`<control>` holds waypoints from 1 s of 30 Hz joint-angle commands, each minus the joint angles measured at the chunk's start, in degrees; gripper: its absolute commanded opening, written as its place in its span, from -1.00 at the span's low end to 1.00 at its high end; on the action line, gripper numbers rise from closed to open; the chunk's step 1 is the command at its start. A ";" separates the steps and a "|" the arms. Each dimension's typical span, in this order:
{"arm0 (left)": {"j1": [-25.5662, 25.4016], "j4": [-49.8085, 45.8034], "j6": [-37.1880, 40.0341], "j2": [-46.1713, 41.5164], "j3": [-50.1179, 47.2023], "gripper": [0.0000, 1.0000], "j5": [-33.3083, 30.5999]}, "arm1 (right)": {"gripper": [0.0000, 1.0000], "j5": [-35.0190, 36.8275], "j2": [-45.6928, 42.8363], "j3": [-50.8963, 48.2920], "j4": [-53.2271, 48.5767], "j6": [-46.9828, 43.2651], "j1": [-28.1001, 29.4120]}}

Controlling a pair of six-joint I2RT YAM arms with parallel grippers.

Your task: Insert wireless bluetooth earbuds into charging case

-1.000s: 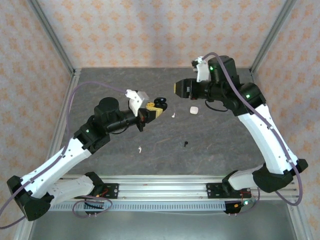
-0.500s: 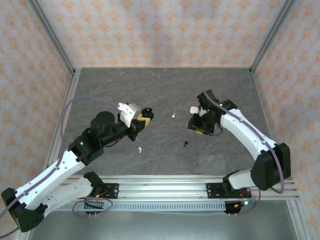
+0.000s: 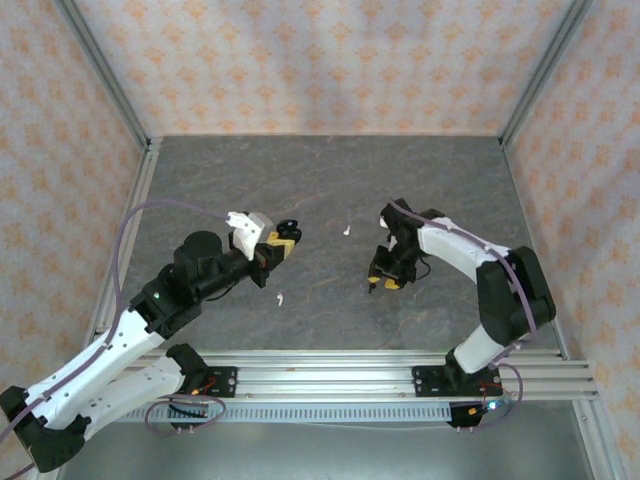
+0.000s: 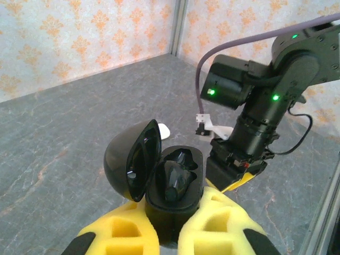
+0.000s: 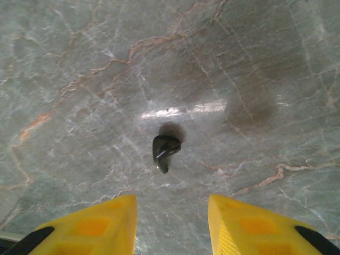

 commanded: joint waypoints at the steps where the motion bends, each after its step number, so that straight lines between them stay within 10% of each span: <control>1: -0.48 -0.05 -1.94 -1.88 -1.33 -1.00 -1.09 | -0.23 2.22 2.29 0.89 0.22 -0.69 0.85; 30: -0.45 1.81 -1.41 2.42 -0.36 -1.00 -0.06 | -0.38 7.36 11.69 8.15 -2.88 -3.30 4.49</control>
